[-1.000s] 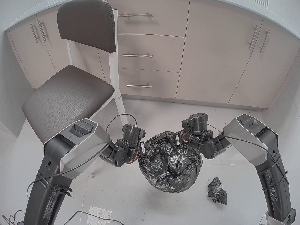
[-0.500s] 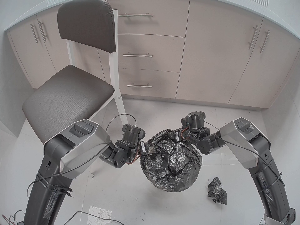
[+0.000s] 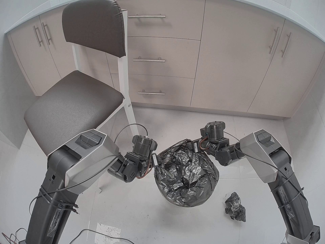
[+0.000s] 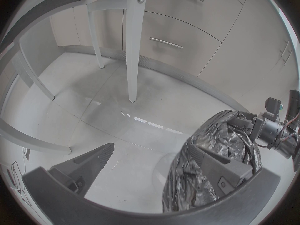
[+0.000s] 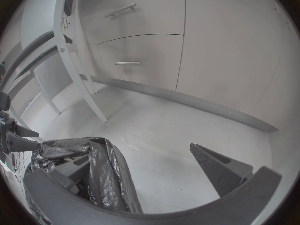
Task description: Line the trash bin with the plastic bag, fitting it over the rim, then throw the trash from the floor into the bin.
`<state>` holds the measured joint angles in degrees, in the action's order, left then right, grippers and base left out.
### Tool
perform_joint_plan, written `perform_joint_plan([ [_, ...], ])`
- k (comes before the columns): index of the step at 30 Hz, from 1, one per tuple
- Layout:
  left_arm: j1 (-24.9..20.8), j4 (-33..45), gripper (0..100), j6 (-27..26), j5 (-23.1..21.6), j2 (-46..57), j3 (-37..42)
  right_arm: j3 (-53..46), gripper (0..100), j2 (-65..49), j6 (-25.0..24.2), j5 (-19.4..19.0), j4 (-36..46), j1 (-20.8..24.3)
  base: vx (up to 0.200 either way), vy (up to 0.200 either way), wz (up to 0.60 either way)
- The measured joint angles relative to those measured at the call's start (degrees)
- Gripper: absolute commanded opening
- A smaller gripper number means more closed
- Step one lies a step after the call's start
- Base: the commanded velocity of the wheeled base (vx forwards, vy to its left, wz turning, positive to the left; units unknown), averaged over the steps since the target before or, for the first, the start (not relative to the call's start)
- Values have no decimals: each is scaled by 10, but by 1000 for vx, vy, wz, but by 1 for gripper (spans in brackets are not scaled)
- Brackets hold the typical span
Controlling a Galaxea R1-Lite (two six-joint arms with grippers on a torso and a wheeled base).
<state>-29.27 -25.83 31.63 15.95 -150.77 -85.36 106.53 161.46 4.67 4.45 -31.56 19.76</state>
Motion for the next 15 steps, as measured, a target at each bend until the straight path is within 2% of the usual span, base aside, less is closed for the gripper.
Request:
perform_joint_plan([
  [15, 0, 0, 100, 1, 0, 0, 0, -5, 100, 3, 0, 0, 3, -5, 0, 0, 0],
])
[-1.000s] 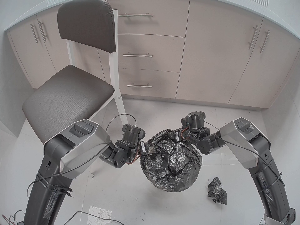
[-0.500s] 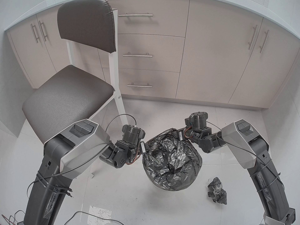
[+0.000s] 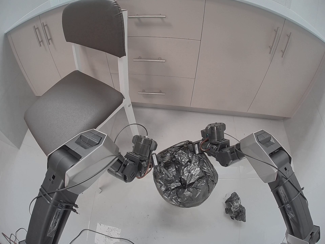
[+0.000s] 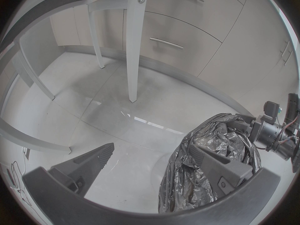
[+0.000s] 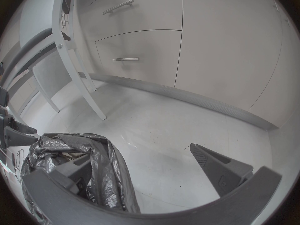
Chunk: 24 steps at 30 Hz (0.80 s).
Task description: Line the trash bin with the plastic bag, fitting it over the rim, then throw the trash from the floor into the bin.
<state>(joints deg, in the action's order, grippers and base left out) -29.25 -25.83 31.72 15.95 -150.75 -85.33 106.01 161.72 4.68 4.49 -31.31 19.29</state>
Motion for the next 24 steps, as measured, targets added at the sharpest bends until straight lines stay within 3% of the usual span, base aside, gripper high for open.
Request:
perform_joint_plan([
  [12, 0, 0, 100, 1, 0, 0, 1, -170, 100, -144, 28, -8, 44, -3, 0, 0, 0],
  [21, 0, -21, 100, 1, 0, 1, 9, -324, 100, -231, 32, -55, 53, -10, 0, 0, 0],
  [24, 0, -24, 100, 0, 0, 2, 12, -374, 100, -242, 29, -67, 13, -15, 0, 0, 0],
])
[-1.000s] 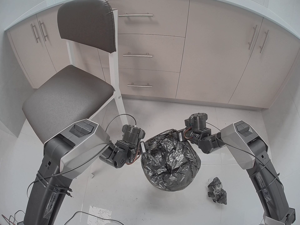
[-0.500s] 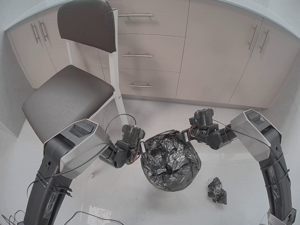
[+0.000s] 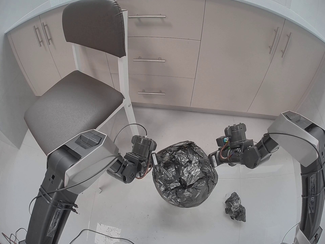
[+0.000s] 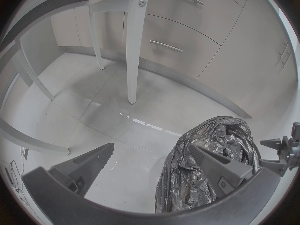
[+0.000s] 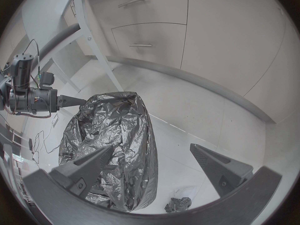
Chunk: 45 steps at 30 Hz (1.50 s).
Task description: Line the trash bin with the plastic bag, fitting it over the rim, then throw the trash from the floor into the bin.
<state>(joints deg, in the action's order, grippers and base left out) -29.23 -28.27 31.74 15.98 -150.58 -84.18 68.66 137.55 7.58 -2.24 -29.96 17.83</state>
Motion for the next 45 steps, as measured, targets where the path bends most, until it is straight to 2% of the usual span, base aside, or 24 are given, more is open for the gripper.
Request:
perform_joint_plan([
  [4, 0, -3, 100, 0, 0, 0, 2, -40, 100, 6, -10, -6, -79, -6, 0, 0, 0],
  [10, 0, -5, 100, 0, 0, 0, 4, -60, 100, 34, -46, -10, -108, -18, 0, 0, 0],
  [18, 0, -4, 100, 0, 0, 0, 4, -45, 100, 47, -62, -23, -39, -27, 0, 0, 0],
  [28, 0, -4, 100, -3, 0, 0, 4, 20, 100, 50, -89, -30, 120, -31, 0, 0, 0],
  [38, 0, -5, 100, -3, 1, 0, 5, 26, 100, 25, -99, -32, 101, -26, 0, 0, 0],
  [45, 0, -5, 100, -3, 1, 0, 5, -18, 100, -30, -100, -49, 96, 23, 0, 0, 0],
])
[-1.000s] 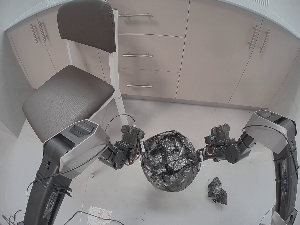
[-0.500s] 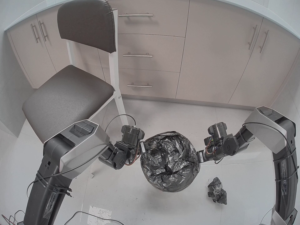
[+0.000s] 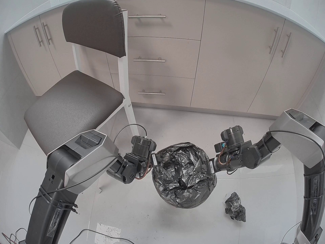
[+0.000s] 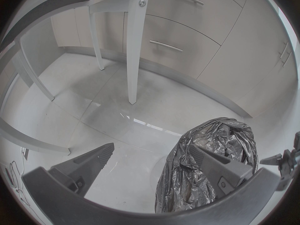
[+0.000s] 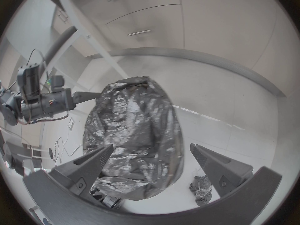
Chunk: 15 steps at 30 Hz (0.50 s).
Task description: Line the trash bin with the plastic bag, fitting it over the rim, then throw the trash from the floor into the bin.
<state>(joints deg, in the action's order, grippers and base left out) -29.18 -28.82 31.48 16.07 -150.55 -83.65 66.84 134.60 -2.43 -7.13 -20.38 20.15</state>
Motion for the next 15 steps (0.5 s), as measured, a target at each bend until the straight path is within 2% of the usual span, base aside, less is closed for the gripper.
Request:
perform_joint_plan([
  [7, 0, 0, 100, 1, 0, 0, 0, -16, 100, -11, -34, 1, -3, 54, 0, 0, 0],
  [15, -1, 0, 100, 0, 0, 0, 0, -11, 100, -4, -39, 2, -3, 78, 0, 0, 0],
])
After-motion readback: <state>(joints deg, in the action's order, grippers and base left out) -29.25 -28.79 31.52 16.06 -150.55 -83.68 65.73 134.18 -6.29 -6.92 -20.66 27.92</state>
